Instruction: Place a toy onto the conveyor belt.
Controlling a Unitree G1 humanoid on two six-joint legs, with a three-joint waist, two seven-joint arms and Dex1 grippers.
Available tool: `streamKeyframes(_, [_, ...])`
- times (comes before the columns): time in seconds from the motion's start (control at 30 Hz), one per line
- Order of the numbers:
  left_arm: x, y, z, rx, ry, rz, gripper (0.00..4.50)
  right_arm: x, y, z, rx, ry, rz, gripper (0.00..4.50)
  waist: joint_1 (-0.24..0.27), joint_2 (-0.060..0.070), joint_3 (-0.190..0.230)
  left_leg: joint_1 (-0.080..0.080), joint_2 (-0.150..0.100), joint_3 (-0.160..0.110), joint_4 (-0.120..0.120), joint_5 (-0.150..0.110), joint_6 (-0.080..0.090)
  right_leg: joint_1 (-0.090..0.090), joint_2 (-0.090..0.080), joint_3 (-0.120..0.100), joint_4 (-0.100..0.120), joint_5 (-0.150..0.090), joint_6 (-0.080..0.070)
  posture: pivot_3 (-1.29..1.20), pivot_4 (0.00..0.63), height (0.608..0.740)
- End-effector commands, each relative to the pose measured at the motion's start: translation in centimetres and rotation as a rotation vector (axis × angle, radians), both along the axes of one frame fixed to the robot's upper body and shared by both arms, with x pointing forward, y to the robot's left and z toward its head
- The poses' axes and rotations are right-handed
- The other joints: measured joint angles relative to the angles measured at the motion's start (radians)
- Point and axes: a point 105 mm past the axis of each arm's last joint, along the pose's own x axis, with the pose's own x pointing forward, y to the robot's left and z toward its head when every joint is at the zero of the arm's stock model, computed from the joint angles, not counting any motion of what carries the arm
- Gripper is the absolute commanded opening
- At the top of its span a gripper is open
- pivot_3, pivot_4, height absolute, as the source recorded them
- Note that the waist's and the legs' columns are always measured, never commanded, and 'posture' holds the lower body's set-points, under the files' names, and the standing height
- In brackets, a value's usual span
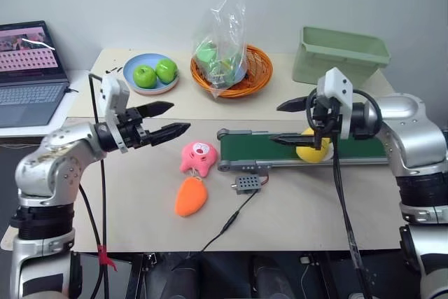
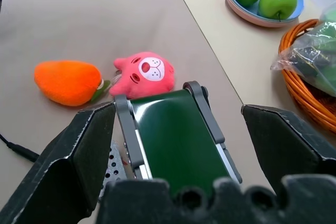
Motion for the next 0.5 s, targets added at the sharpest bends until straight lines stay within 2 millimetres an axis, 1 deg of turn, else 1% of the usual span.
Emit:
streamKeyframes(0.03, [-1.2,-1.3,-0.1,0.018,0.003,-0.046,4.48,0.1,0.6,1.5,0.001,-0.067,0.038,4.5,-0.001,0.0,0.0,0.0,0.0,0.0,0.0,0.0,0.0,0.0,0.0,0.0,0.0,0.0,0.0,0.0,0.15,0.74])
streamKeyframes(0.2, [-1.0,-2.0,-0.7,0.034,0.02,-0.04,4.48,0.2,0.9,1.6,0.004,-0.07,0.051,4.5,-0.001,0.0,0.0,0.001,0.0,0.0,0.0,0.0,0.0,0.0,0.0,0.0,0.0,0.0,0.0,0.0,0.15,0.74])
streamKeyframes(0.37, [-1.2,-2.4,-0.7,0.027,0.025,-0.055,4.48,0.1,0.7,1.6,0.004,-0.072,0.051,4.5,0.0,0.0,0.0,0.0,0.0,0.0,0.0,0.0,0.0,0.0,0.0,0.0,0.0,0.0,0.0,0.0,0.15,0.74])
streamKeyframes(0.5, [-1.1,-3.0,-0.3,-0.013,0.032,-0.067,4.48,0.0,0.6,1.7,0.022,-0.063,0.051,4.5,0.0,0.0,0.0,0.0,0.0,0.0,0.0,0.0,0.0,0.0,0.0,0.0,0.0,0.0,0.0,0.0,0.15,0.74])
